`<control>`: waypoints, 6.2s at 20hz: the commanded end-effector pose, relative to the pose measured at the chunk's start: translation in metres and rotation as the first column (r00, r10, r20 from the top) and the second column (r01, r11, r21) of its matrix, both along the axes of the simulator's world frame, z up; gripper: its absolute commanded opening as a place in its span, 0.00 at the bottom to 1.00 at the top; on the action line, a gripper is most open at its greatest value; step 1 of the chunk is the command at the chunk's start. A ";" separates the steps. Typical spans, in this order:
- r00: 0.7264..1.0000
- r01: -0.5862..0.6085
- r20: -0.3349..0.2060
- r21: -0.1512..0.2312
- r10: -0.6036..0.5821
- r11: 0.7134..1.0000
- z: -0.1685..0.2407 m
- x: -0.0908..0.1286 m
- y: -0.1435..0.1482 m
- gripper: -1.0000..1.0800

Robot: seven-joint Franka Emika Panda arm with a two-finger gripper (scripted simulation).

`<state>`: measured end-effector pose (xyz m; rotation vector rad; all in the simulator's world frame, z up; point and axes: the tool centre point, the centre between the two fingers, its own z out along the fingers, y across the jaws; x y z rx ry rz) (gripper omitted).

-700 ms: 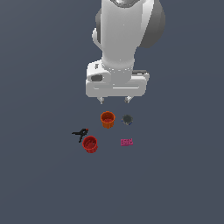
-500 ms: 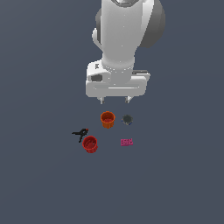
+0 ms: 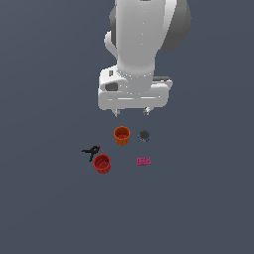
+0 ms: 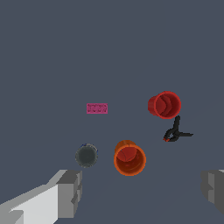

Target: Pick up a designated object from a clutter of objects.

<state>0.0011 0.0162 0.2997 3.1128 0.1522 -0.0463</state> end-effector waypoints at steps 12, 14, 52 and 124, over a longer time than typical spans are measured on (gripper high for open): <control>0.998 -0.061 0.004 0.010 0.061 0.998 -0.038 0.023 -0.023 0.96; 0.997 -0.081 0.005 0.013 0.081 0.997 -0.050 0.030 -0.031 0.96; 0.958 -0.285 0.028 0.026 0.284 0.958 -0.245 0.068 -0.126 0.96; 0.958 -0.285 0.028 0.026 0.284 0.958 0.146 0.129 -0.028 0.00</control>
